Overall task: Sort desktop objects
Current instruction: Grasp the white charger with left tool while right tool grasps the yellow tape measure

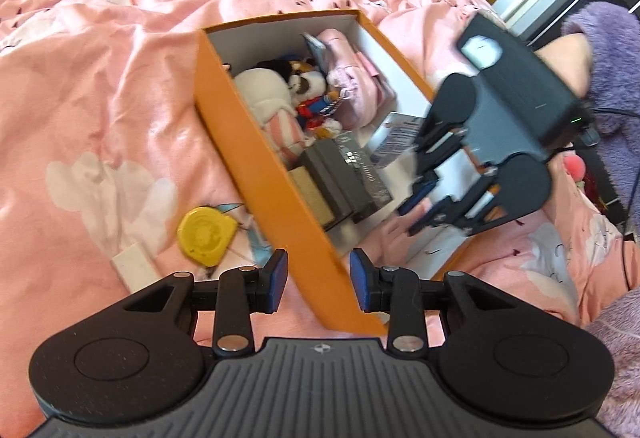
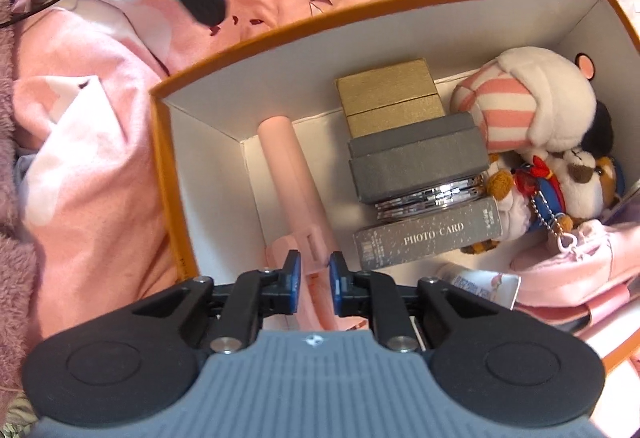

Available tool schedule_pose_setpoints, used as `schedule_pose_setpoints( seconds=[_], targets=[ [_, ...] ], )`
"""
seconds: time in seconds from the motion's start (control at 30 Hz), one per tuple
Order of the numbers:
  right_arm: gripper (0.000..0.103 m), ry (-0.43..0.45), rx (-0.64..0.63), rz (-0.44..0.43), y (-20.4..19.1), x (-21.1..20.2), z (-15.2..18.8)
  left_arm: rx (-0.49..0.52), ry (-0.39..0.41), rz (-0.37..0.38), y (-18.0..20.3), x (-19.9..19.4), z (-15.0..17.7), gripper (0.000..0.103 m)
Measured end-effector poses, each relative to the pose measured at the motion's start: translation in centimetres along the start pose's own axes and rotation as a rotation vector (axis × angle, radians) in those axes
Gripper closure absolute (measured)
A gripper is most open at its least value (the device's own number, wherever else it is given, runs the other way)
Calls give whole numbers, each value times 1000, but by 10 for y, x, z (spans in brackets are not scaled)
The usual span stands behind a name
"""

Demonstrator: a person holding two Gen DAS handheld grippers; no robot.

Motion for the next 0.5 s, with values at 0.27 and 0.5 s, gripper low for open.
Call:
schedule_pose_setpoints(
  seconds=[0.27,0.5],
  targets=[
    [85,172,31,54,-11,-31,-9,-17,45,-79,-19,-22,11,65],
    [86,286,29,130,-19,-68,-49,-3,54,-222,-39,-35,17,65]
  ],
)
Point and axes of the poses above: each gripper's, at about its wrist camera, not at the fingertips, and x roughly the way its jaws point, y to its right, z to its underside, the point moved 4 cm from there along x, roughly the way its jaws point, and after that the axes turned 5 degrees about z, right-handed, at the moved point
